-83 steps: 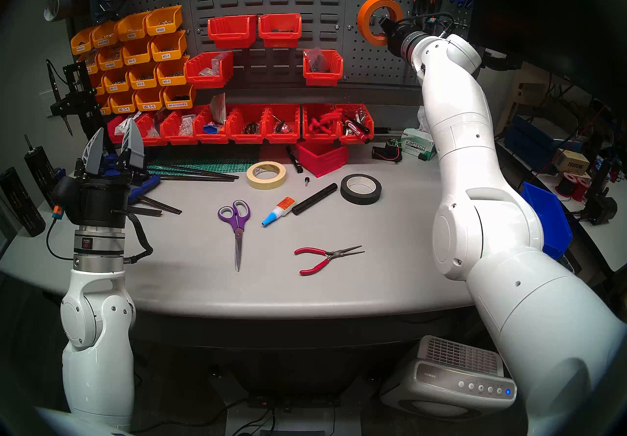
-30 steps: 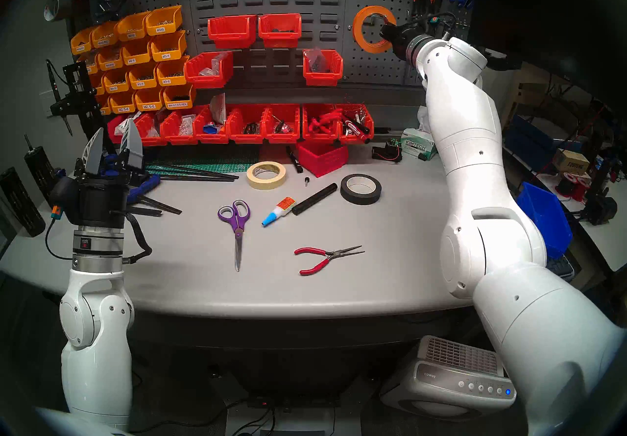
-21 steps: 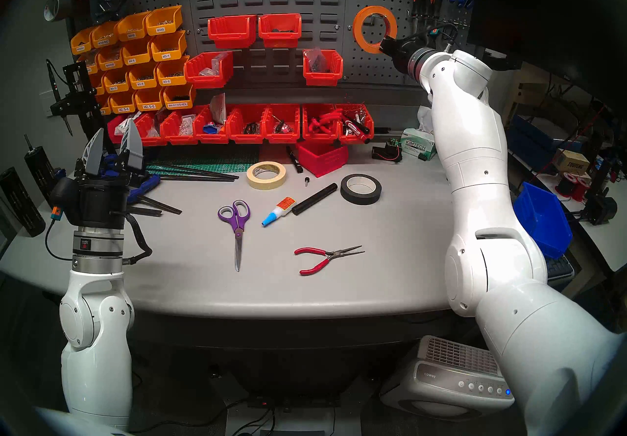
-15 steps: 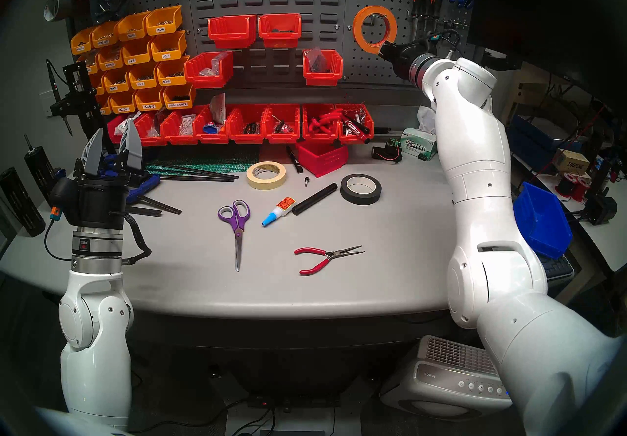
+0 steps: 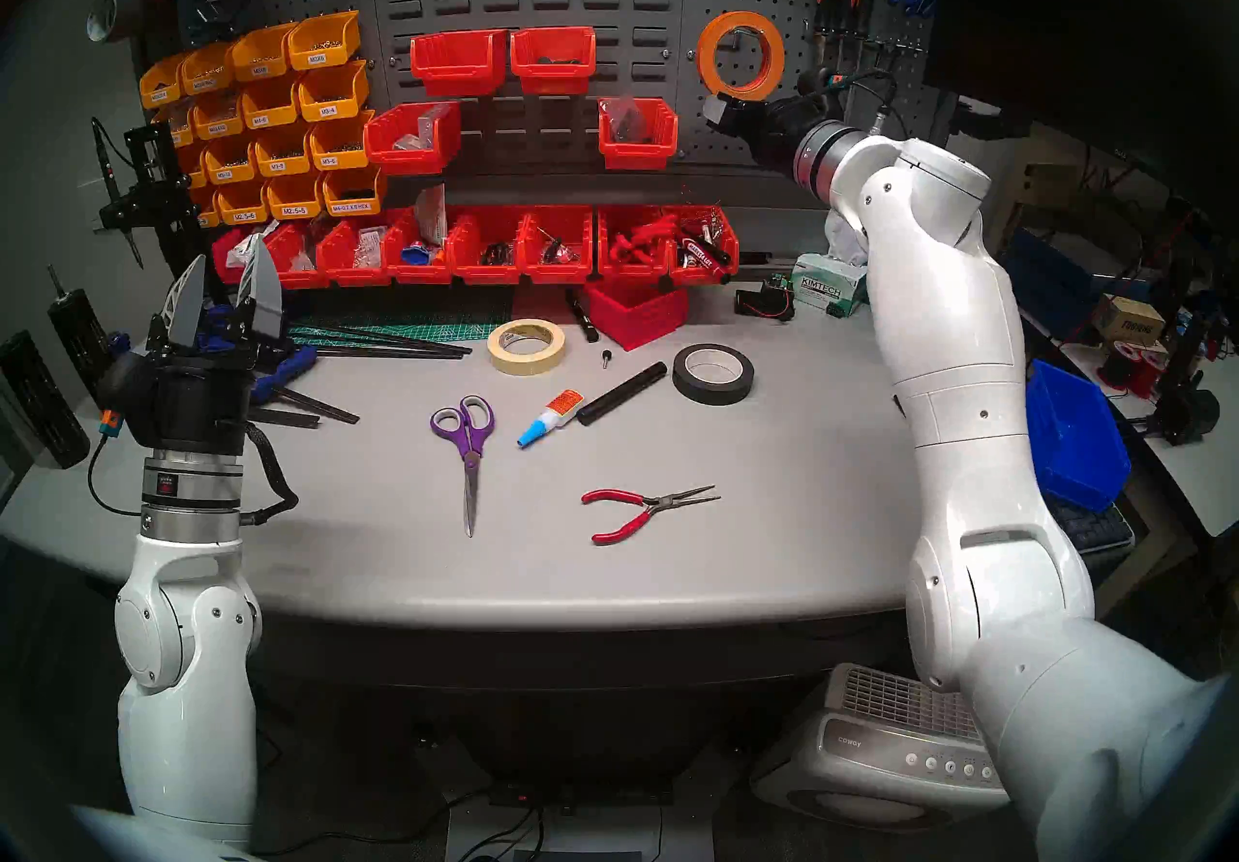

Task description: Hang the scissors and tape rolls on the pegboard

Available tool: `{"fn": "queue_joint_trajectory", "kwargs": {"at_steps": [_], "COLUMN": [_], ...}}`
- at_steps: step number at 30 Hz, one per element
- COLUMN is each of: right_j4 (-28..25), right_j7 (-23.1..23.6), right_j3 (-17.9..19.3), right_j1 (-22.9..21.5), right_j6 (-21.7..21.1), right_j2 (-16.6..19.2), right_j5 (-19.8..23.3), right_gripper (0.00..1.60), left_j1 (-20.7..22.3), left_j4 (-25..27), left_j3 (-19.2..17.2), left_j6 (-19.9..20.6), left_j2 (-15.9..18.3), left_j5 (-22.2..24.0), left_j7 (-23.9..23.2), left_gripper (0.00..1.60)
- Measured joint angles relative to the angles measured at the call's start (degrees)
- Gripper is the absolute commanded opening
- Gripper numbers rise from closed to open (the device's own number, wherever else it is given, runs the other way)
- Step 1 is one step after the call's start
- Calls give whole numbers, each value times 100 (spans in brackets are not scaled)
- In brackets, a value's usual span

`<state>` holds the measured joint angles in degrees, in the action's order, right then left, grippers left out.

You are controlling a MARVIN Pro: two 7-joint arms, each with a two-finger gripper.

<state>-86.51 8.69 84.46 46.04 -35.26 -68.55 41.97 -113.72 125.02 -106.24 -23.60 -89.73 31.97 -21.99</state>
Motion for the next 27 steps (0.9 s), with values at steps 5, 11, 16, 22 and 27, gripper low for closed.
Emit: {"fn": "queue_joint_trajectory", "kwargs": {"at_steps": [5,11,16,22,27], "right_j4": [-341,-709,-1076,-1511,-1820], "right_j7": [268,558,776,984,1102], "right_j3": [-80,-128,-102,-19,68], "right_j1": [275,629,983,1423,1739], "right_j6": [-39,-128,-214,-295,-330], "right_j2": [138,303,469,639,751], "right_j5": [41,98,162,258,317], "right_gripper": [160,160,160,160,160], "left_j1": [51,115,166,188,152], "left_j4": [-4,4,10,88,244], "left_j3": [80,165,208,218,188], "left_j6": [22,41,81,298,581], "left_j2": [54,115,183,320,451], "left_j5": [-7,-21,-33,-30,21], "left_j7": [-41,-84,-122,-208,-319], "left_gripper": [160,160,160,160,160]}}
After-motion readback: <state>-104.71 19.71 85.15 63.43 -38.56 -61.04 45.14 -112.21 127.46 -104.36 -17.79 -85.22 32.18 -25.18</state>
